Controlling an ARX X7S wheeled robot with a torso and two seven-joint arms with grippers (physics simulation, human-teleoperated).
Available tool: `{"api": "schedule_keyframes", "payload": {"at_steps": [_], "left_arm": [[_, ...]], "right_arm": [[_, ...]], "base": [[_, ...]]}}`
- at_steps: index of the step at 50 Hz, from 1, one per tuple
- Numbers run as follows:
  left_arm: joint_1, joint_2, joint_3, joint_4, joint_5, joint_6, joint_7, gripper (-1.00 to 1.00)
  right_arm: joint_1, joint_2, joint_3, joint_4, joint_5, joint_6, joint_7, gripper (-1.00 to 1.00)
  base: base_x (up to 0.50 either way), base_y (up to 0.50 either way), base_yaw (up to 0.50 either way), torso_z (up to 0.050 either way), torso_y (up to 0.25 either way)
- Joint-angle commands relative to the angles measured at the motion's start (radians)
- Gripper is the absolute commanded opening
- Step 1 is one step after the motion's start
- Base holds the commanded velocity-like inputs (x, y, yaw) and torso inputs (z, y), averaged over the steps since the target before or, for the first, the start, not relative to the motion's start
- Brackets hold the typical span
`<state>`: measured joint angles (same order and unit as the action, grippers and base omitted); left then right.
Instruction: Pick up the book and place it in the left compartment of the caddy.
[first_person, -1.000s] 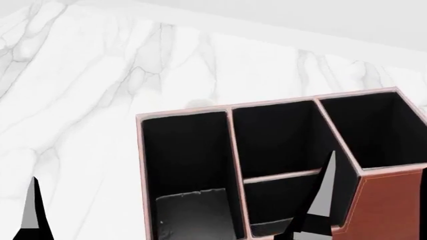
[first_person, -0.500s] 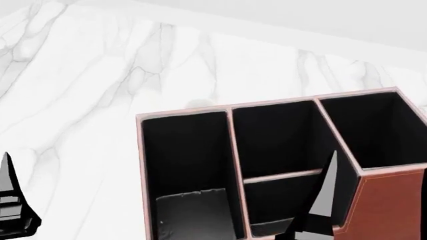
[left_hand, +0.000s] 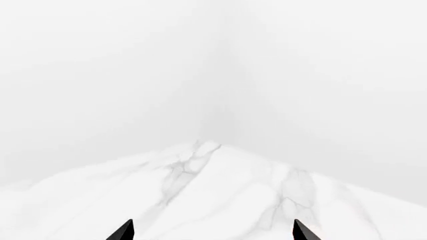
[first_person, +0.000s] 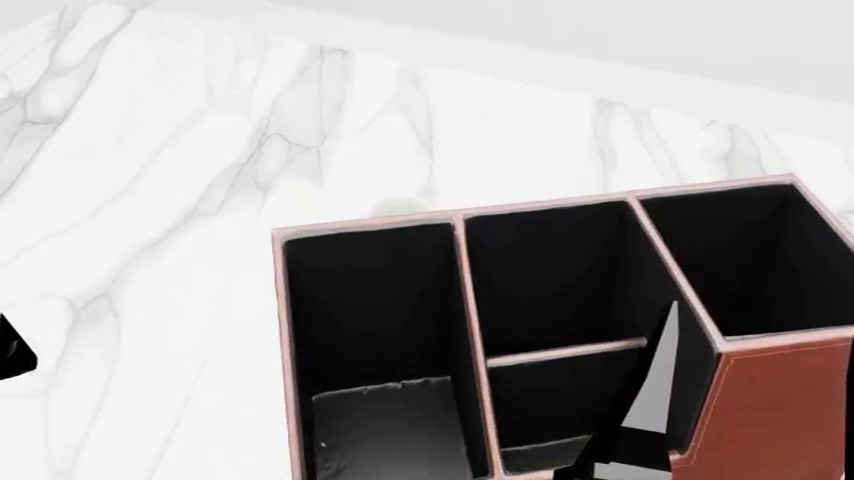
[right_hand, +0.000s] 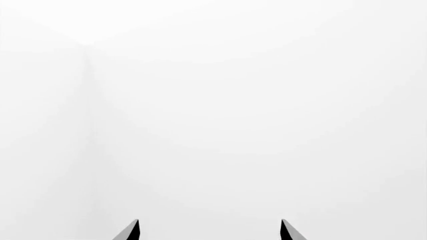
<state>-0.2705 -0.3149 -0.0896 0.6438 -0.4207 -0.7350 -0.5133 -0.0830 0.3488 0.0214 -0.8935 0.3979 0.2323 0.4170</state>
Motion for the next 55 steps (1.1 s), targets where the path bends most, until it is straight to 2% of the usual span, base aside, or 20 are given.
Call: {"api": "schedule_keyframes", "payload": {"at_steps": [1, 31, 33, 37, 48, 49, 55], "left_arm": [[-0.095, 0.022, -0.023, -0.136, 0.017, 0.013, 0.013, 1.0], [-0.282, 0.005, -0.024, -0.487, 0.01, 0.014, 0.057, 1.0], [-0.306, 0.004, -0.038, -0.481, -0.01, -0.026, 0.048, 1.0], [-0.3, 0.008, -0.048, -0.537, -0.007, 0.013, 0.062, 1.0], [-0.338, 0.004, -0.062, -0.599, -0.021, -0.009, 0.061, 1.0], [-0.366, 0.001, -0.065, -0.598, -0.032, -0.049, 0.048, 1.0], [-0.351, 0.015, -0.085, -0.657, -0.04, -0.018, 0.061, 1.0]], "right_arm": [[0.013, -0.017, 0.016, 0.029, -0.009, -0.014, -0.025, 1.0], [0.026, 0.004, 0.004, 0.02, -0.011, 0.022, 0.013, 1.0], [0.026, 0.005, 0.003, 0.02, -0.01, 0.021, 0.013, 1.0], [0.025, 0.006, 0.004, 0.023, -0.007, 0.017, 0.013, 1.0], [0.026, 0.012, 0.003, 0.022, -0.001, 0.016, 0.018, 1.0], [0.025, 0.012, 0.004, 0.023, 0.0, 0.015, 0.017, 1.0], [0.025, 0.014, 0.003, 0.025, 0.002, 0.013, 0.019, 1.0]], "base": [[0.0, 0.0, 0.0, 0.0, 0.0], [0.0, 0.0, 0.0, 0.0, 0.0], [0.0, 0.0, 0.0, 0.0, 0.0], [0.0, 0.0, 0.0, 0.0, 0.0], [0.0, 0.0, 0.0, 0.0, 0.0], [0.0, 0.0, 0.0, 0.0, 0.0], [0.0, 0.0, 0.0, 0.0, 0.0]]}}
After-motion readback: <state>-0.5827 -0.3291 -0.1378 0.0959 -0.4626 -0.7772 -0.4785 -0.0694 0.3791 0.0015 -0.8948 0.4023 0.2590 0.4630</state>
